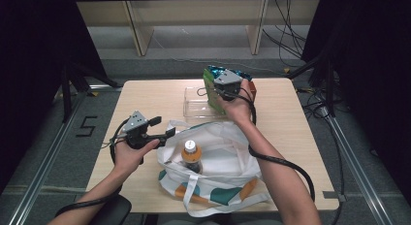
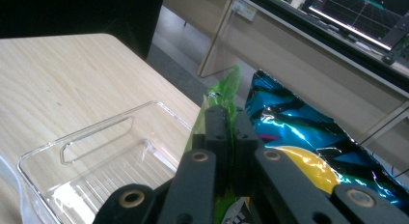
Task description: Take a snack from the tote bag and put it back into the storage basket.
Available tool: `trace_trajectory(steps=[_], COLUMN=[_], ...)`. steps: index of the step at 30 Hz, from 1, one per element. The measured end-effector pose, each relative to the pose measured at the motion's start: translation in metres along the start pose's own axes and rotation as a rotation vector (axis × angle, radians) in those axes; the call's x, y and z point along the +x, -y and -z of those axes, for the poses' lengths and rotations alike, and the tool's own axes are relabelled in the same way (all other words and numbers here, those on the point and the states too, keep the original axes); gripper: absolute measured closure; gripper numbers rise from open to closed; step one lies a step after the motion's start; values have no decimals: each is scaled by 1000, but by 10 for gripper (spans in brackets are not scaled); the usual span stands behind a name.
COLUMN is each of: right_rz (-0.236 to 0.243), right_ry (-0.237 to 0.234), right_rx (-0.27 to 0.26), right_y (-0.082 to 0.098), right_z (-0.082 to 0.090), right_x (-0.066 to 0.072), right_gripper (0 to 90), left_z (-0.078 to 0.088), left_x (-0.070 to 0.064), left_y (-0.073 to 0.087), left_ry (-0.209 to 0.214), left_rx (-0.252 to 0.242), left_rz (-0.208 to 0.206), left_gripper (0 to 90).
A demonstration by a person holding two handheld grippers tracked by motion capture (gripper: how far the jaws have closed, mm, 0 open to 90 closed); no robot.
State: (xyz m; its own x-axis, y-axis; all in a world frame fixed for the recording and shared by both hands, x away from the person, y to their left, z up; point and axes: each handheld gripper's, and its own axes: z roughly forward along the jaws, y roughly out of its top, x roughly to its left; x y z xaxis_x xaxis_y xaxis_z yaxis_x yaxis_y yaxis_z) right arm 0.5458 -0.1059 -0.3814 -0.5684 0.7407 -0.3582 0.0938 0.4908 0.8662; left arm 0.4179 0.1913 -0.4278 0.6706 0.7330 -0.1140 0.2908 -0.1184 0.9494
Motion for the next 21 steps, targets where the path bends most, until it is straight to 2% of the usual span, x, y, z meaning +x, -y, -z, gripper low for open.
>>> trace_trajectory(steps=[3, 5, 6, 21], right_rz=[14, 5, 18, 70], right_ry=[6, -6, 10, 17], right_rx=[1, 7, -2, -14], right_y=[0, 0, 1, -1], right_z=[-1, -1, -1, -3], right_x=[1, 1, 1, 3], right_gripper=[899, 899, 899, 900], left_z=[-1, -1, -1, -1], left_x=[0, 0, 0, -1], left_y=[0, 0, 0, 0], left_ry=[8, 7, 9, 4], left_rx=[-5, -5, -6, 3], left_rz=[3, 1, 2, -2], left_gripper=[232, 232, 232, 232])
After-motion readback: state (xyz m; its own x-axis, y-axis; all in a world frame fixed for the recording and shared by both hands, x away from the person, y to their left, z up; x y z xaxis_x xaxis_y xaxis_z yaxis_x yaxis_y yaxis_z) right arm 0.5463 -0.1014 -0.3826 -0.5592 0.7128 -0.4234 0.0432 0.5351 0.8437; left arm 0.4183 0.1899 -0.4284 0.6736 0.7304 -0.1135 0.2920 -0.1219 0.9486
